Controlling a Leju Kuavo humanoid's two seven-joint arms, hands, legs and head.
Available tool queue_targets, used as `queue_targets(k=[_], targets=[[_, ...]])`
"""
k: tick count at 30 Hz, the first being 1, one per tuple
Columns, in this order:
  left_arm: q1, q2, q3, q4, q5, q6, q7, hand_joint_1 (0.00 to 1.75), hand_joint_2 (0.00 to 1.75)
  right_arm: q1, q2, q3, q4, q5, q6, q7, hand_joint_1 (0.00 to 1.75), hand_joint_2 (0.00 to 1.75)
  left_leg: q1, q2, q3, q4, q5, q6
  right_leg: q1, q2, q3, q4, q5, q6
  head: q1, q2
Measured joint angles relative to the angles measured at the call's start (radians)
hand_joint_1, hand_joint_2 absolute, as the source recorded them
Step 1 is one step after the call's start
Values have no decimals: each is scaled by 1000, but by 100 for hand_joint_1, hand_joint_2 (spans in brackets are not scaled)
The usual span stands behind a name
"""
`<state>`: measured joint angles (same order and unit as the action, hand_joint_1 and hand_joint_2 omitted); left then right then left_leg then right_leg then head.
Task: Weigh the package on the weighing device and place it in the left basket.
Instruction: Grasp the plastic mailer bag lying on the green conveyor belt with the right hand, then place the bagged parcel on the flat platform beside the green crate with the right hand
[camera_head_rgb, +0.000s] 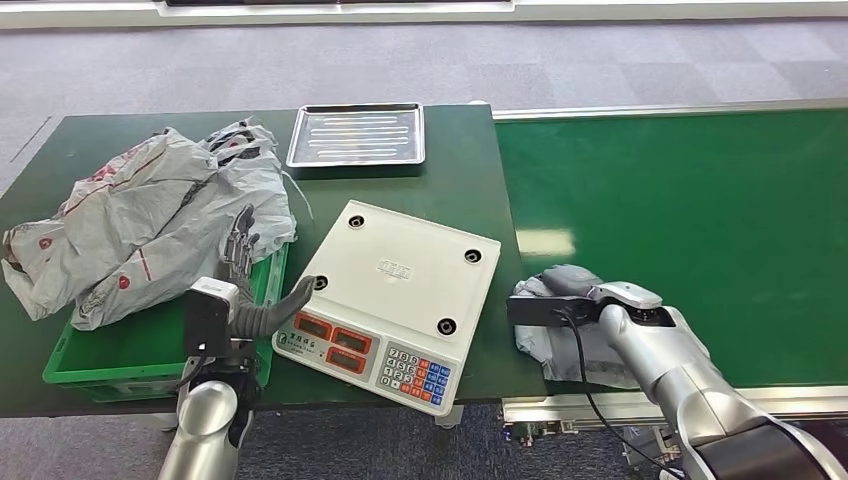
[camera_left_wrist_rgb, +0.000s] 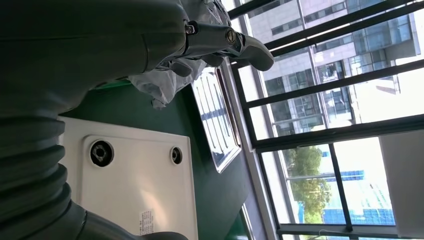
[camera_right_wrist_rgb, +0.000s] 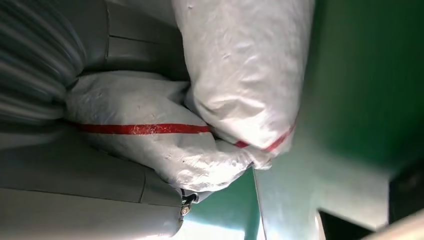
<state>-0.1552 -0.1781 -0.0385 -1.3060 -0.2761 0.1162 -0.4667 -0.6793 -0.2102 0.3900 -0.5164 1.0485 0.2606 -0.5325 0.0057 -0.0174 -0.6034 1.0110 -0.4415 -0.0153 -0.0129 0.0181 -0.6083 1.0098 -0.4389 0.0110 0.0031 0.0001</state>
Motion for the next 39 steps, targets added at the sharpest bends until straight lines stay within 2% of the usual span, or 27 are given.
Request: queue_targets(k=[5, 8, 10, 12, 14, 16, 18, 22, 26, 31, 35, 39], targets=[[22, 8, 0, -15, 3, 3, -6, 0, 175, -4, 3, 17, -13, -18, -55, 33, 175, 175, 0, -1, -1, 0, 1, -1, 0, -1, 0, 0, 0, 0, 0, 0], [31, 11, 0, -22, 3, 10, -7, 0, 175, -6, 5, 18, -37, 7, -144, 118, 175, 175, 0, 0, -1, 0, 1, -1, 0, -1, -1, 0, 0, 0, 0, 0], [48, 12, 0, -38, 2, 22, -6, 0, 175, -12, 10, 19, -66, 80, -251, 249, 175, 175, 0, -1, -2, 0, 1, -1, -1, -1, -1, 0, 0, 0, 0, 0], [72, 10, 1, -60, -4, 35, -4, 0, 175, -21, 20, 19, -117, 219, -349, 443, 175, 175, 0, -1, -2, 0, 1, 0, -1, -1, -1, 0, 0, 0, 0, 0], [95, 5, 2, -85, -15, 42, 2, 0, 175, -24, 32, 18, -206, 374, -390, 607, 175, 175, 0, -2, -2, 0, 1, 0, -1, -2, -1, 0, 0, 0, 0, 0], [108, -2, 2, -103, -24, 43, 9, 0, 175, -19, 43, 16, -328, 477, -390, 695, 175, 175, 0, -1, -2, 0, 1, 0, -1, -1, -2, 0, 0, -1, 0, 0], [110, -9, 2, -114, -30, 43, 14, 0, 175, -16, 55, 18, -441, 513, -381, 737, 175, 175, 0, -2, -2, 0, 1, 0, -1, -2, -2, 0, -1, -1, 0, 0], [107, -22, 2, -119, -36, 42, 16, 0, 175, -20, 92, 34, -553, 521, -378, 729, 175, 175, 0, -3, -2, 0, 1, 0, -1, -3, -1, 0, -2, -1, 0, 0], [86, -31, 1, -106, -40, 37, 15, 0, 175, -34, 161, 52, -549, 510, -388, 611, 175, 175, 0, -2, -2, 0, 1, 0, -1, -3, -1, 0, -1, -2, 0, 0], [28, -37, -12, -52, -38, 17, 8, 0, 175, -109, 288, 78, -395, 422, -420, 418, 175, 175, 1, -2, -2, 0, 3, -3, 1, -2, -1, 0, 0, -3, 0, 0], [-1, -39, -26, -16, -30, 15, 3, 0, 175, -155, 364, 90, -268, 376, -447, 371, 175, 175, 1, -3, -2, 0, 3, -3, 2, -3, -1, 0, 0, -3, 0, 0], [-7, -39, -30, 3, -27, 15, 0, 0, 175, -179, 400, 91, -190, 360, -459, 364, 175, 175, 2, -3, -2, 0, 3, -3, 1, -3, -1, 0, 0, -3, 0, 0]])
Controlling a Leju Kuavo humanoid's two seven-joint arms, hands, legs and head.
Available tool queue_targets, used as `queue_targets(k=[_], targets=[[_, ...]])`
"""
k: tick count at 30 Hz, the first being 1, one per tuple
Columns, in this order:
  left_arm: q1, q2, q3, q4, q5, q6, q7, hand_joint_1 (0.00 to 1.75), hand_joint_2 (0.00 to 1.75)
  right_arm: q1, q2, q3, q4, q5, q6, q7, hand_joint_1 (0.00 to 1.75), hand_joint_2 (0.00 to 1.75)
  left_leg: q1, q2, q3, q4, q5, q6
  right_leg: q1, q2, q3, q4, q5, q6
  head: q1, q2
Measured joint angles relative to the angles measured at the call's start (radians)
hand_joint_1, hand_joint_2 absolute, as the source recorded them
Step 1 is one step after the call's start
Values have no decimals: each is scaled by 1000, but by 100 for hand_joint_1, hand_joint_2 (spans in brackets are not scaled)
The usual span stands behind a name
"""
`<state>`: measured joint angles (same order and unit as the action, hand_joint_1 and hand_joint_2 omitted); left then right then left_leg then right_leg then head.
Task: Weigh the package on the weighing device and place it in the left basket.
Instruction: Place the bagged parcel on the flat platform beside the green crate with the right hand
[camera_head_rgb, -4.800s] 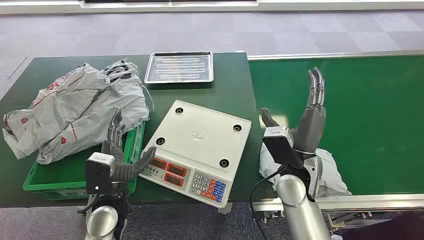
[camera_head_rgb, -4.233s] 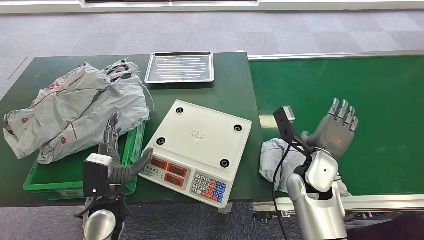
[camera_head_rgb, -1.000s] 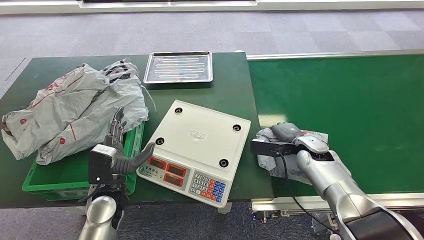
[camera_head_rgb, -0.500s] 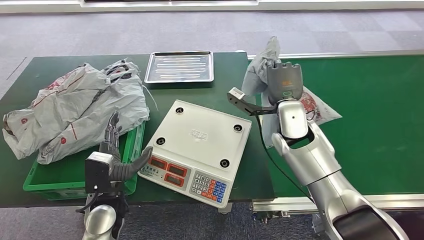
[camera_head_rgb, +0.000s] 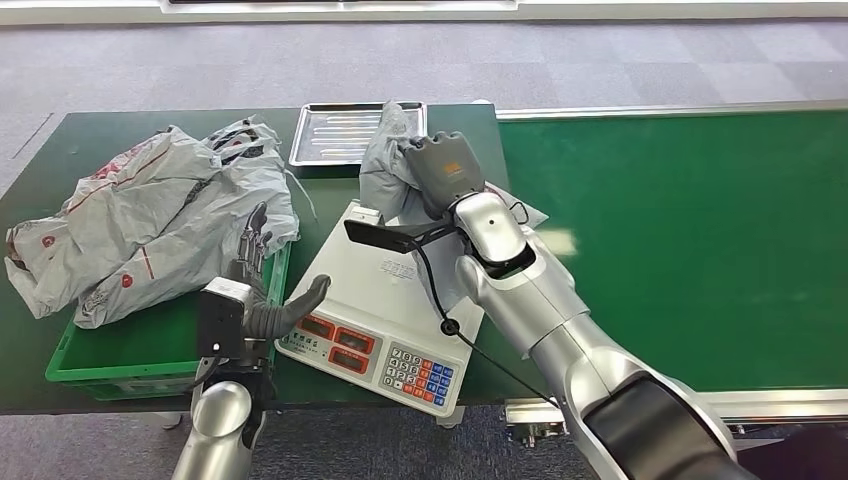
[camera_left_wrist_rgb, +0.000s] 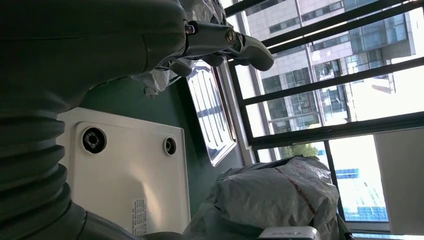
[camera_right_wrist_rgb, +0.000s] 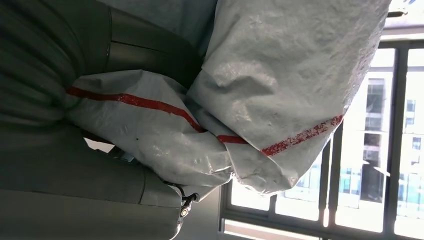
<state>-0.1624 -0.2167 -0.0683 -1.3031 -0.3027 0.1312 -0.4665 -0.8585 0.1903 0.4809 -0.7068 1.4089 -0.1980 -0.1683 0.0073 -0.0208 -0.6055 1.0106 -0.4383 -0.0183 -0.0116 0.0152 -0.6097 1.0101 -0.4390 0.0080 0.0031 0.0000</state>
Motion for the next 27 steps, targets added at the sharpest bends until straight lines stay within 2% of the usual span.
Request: queue_targets(k=[2, 6, 12, 15, 19, 23, 27], targets=[[-2, 0, -2, 7, 2, 0, -2, 0, 175, -12, 12, 0, 31, -14, 7, -8, 175, 175, 0, 0, 0, 0, 0, 0, 0, 0, 0, 0, 0, 0, 0, 0], [-9, 0, -4, 21, 12, 0, -7, 0, 175, -37, 37, 0, 92, -42, 31, -13, 10, 175, 0, 0, 0, 0, 0, 0, 0, 0, 0, 0, 0, 0, 0, 0], [-17, 0, -13, 41, 20, 1, -15, 0, 175, -76, 70, 0, 162, -46, 29, 10, 10, 175, 0, 0, 0, 0, 0, 0, 1, 0, 0, 0, 0, 0, 0, 0], [-18, 0, -15, 46, 20, 2, -16, 0, 175, -84, 76, 0, 175, -46, 28, 11, 3, 175, 0, 0, 0, 0, 0, 0, 1, 0, 0, 0, 0, 0, 0, 0], [-18, 2, -16, 49, 21, 10, -17, 0, 175, -90, 81, 0, 185, -46, 3, 28, 0, 0, 0, 0, 0, 0, 0, 0, 1, 0, 0, 0, 0, 0, 0, 0], [-8, 6, -16, 38, 23, 23, -16, 0, 175, -90, 81, 0, 172, -72, -57, 56, 0, 0, 0, 0, 0, 0, 0, 0, 0, 0, 0, 0, 0, 0, 0, 0], [8, 11, -15, 18, 22, 26, -15, 0, 175, -80, 67, -1, 84, -97, -81, 57, 0, 0, 0, 0, 0, 0, 0, 0, 0, 0, 0, 0, 0, 0, 0, 0]])
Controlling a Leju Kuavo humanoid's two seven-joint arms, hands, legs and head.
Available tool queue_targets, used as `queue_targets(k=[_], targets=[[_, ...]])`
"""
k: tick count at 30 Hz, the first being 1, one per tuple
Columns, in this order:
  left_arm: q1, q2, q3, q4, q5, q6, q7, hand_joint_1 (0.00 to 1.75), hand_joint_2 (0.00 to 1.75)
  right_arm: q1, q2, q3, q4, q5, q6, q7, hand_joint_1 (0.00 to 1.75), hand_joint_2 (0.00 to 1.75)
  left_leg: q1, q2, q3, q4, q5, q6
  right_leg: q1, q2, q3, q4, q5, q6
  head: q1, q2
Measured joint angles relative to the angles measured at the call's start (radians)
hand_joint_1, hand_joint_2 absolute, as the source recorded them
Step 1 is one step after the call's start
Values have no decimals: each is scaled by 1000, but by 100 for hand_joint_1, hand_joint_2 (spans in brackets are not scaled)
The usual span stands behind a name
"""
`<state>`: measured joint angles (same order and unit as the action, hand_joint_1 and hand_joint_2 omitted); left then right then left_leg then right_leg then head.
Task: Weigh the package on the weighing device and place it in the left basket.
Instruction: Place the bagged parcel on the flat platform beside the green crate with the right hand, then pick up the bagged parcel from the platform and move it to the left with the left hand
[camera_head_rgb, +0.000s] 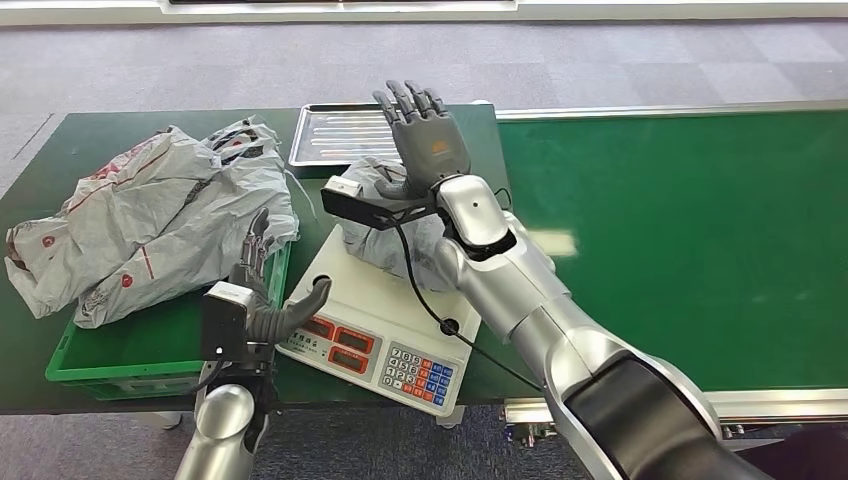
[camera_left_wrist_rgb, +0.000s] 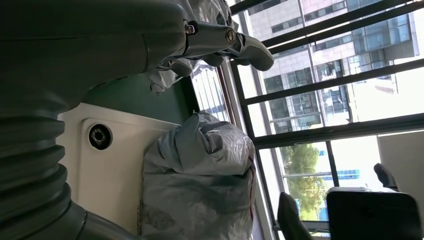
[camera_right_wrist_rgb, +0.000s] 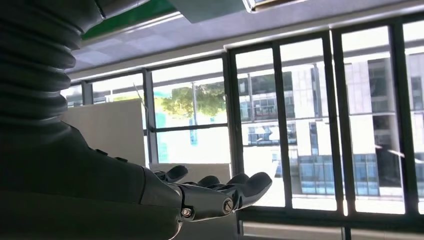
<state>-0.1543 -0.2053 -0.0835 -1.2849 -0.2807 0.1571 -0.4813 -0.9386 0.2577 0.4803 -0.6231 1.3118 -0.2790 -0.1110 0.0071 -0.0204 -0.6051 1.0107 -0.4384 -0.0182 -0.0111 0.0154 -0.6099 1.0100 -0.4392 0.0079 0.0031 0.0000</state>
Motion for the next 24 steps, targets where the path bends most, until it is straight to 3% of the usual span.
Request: queue_targets(k=[3, 7, 9, 11, 13, 15, 19, 21, 24], targets=[[14, 2, 0, -15, -11, 14, 8, 0, 175, 45, -20, -8, -141, 5, -83, 0, 0, 0, 0, 0, 0, 0, 0, 0, 0, 0, 0, 0, 0, 0, 0, 0], [39, 1, 0, -41, -77, 93, 17, 0, 175, 166, -46, -44, -451, -14, -338, -55, 0, 0, 0, 0, 0, 0, -1, 0, 0, 0, 0, 0, -1, -1, 0, 0], [40, 1, 0, -56, -183, 179, 19, 0, 175, 252, -44, -82, -650, -67, -407, -158, 0, 0, 0, -1, 0, 0, -2, 0, 0, -1, 0, 0, -2, -1, 0, 0], [14, 1, -4, -77, -387, 254, 54, 0, 175, 349, -20, -143, -844, -154, -423, -321, 0, 0, 0, -2, 0, 0, -3, 0, 0, -3, 0, 0, -3, -1, 0, 0], [-51, 2, -21, -92, -633, 256, 124, 0, 175, 437, 16, -207, -987, -241, -424, -450, 0, 0, 0, -4, 0, 0, -3, 0, 0, -6, 1, 0, -3, -1, 0, 0], [-140, 4, -56, -88, -833, 202, 192, 0, 175, 502, 42, -250, -1078, -282, -423, -493, 0, 0, 0, -5, 0, 0, -3, 1, 0, -8, 2, 0, -3, -1, 0, 0], [-367, 4, -166, 68, -1130, 85, 298, 0, 175, 559, 63, -271, -1151, -276, -421, -437, 0, 0, 0, -2, 0, 1, 0, 1, -1, -6, 1, 0, 1, -1, 0, 0], [-487, 3, -229, 217, -1224, 76, 326, 0, 175, 564, 64, -271, -1154, -262, -420, -391, 0, 0, 0, -2, 0, 1, 3, 1, -1, -6, 1, 0, 3, 0, 0, 0], [-600, 0, -297, 420, -1263, 95, 337, 0, 175, 578, 64, -271, -1154, -248, -419, -368, 0, 0, 0, 2, 1, 1, 3, 1, -1, -1, 1, 0, 6, -1, 0, 0]])
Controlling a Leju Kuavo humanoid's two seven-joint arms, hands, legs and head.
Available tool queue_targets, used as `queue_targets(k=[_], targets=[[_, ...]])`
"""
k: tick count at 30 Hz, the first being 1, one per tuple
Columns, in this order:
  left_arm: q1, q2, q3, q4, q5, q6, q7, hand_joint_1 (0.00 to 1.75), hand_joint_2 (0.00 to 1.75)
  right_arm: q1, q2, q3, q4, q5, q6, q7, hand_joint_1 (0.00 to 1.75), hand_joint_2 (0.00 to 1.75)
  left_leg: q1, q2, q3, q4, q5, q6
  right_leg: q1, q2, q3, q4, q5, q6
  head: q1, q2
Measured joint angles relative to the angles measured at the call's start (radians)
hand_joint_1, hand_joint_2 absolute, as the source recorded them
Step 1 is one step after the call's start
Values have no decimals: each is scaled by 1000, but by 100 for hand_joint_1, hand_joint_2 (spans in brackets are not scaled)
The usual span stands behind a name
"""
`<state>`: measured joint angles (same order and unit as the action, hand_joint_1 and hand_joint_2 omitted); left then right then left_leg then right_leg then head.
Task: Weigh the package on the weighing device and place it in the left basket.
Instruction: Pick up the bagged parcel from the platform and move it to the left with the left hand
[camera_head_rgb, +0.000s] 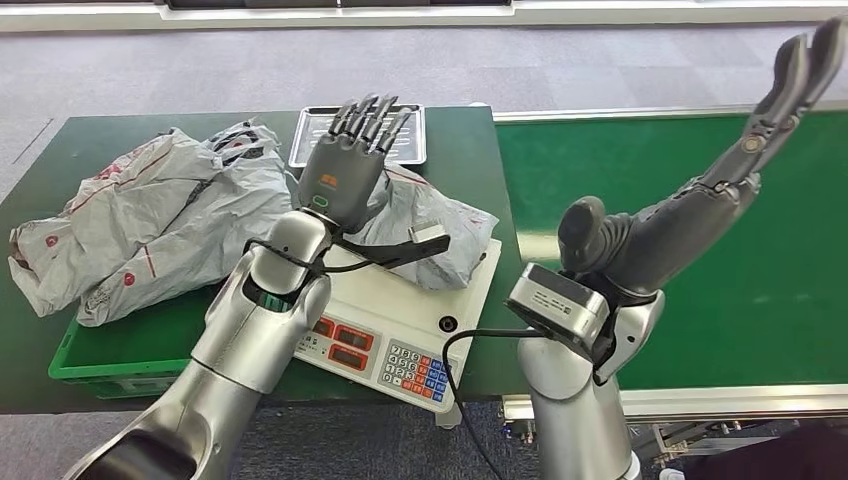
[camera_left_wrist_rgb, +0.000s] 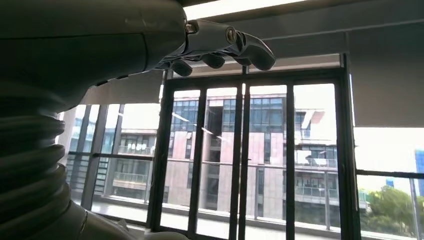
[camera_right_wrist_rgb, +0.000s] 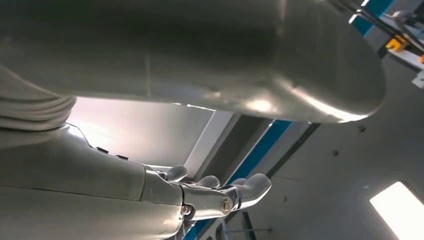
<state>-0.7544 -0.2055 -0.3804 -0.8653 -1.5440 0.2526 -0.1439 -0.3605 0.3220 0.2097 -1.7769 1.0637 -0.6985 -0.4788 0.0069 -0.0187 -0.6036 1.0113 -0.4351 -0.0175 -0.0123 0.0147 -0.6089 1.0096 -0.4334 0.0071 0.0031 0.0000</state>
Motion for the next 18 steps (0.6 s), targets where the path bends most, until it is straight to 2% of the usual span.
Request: queue_targets(k=[4, 8, 13, 18], targets=[[-70, 0, -53, 188, -3, 20, 9, 0, 175, 18, 0, 0, 0, 10, 0, 9, 0, 0, 0, 2, 1, 0, 0, 0, 1, 2, -1, 0, 0, 0, 0, 0], [-106, 3, -120, 311, -4, 5, 14, 0, 175, 28, 0, 5, 0, 23, 0, 30, 0, 0, 0, 2, 0, -1, 0, -1, 1, 2, -1, 0, 0, -1, 0, 0], [-119, 9, -200, 410, -4, -23, -15, 0, 175, 30, 0, 12, 0, 26, 0, 35, 0, 0, 0, 2, -1, -1, 0, -1, 1, 2, -1, 0, -1, -1, 0, 0], [-121, 14, -237, 456, -4, -35, -27, 0, 175, 30, -1, 16, 0, 26, 0, 34, 0, 0, 0, 1, -1, -1, 0, -1, 1, 2, -1, 0, -1, -1, 0, 0]])
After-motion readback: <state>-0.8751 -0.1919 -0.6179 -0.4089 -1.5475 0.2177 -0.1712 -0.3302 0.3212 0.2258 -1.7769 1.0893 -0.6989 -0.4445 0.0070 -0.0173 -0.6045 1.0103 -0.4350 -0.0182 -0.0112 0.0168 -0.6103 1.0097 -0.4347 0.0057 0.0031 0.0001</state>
